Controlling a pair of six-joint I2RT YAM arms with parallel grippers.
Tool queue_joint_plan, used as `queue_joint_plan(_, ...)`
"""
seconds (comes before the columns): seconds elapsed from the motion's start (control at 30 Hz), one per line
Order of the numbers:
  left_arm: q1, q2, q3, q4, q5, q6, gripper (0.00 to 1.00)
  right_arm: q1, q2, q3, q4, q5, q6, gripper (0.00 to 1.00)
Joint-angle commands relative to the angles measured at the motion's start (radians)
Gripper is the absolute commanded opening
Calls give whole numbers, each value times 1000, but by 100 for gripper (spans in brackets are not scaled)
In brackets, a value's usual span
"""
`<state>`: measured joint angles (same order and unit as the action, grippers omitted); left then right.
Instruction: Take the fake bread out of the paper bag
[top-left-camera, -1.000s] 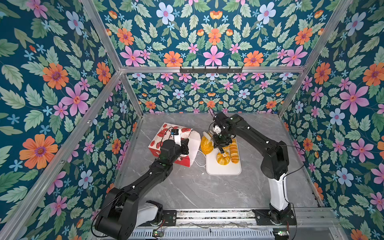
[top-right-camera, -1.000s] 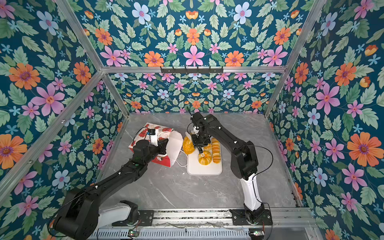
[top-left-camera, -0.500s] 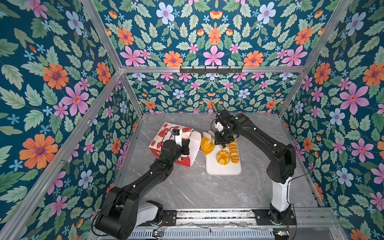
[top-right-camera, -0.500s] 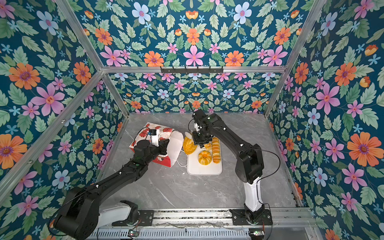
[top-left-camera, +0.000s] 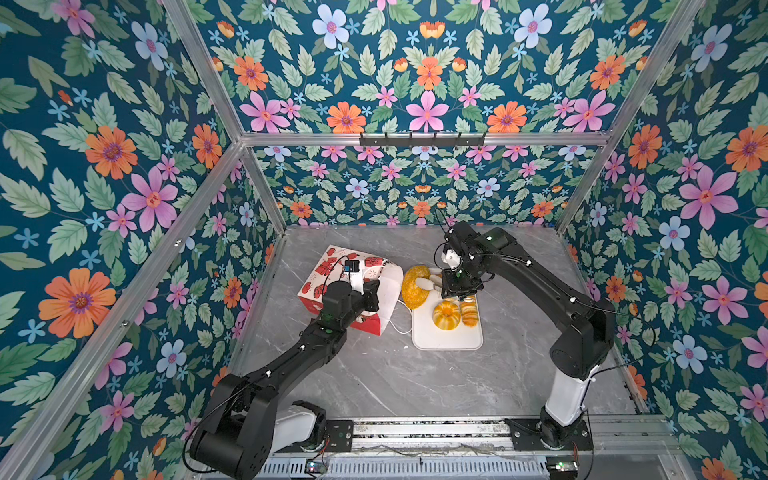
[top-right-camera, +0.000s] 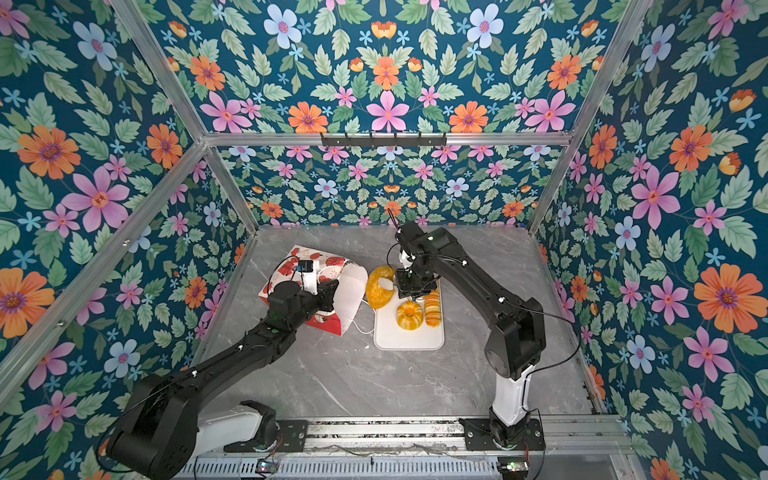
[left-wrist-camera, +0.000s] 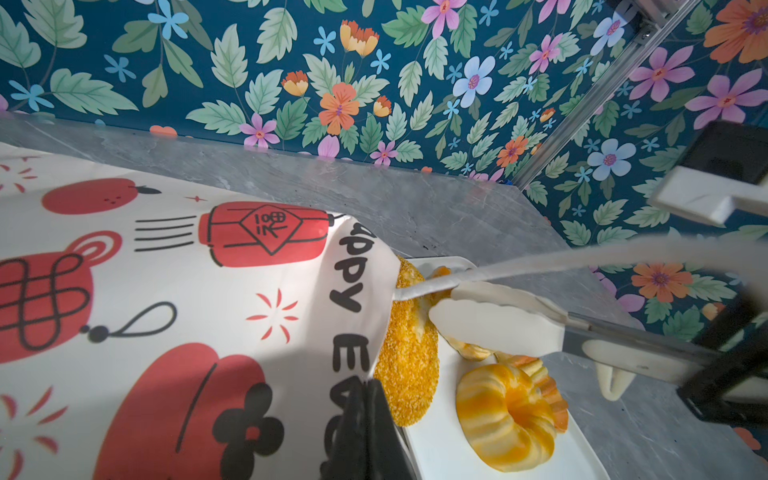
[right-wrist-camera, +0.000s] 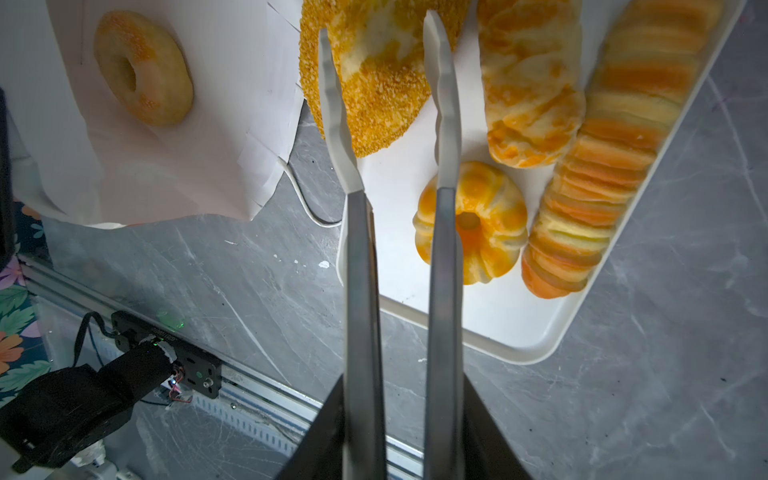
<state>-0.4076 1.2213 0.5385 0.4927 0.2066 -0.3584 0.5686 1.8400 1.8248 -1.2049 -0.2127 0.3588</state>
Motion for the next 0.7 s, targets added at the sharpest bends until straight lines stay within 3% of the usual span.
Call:
queue_joint_plan(0.0,0,1,-1,33,8,7,0,-13,-9,2,-10,-33,21,38)
queue_joint_plan(0.4,0,-7,-18,47,11,4,0,-47,34,75,-21,-142,48,41)
queue_joint_plan(0.67,0,-33,-33,53,8,3,0,-56,95,177,-69,-148,56,42)
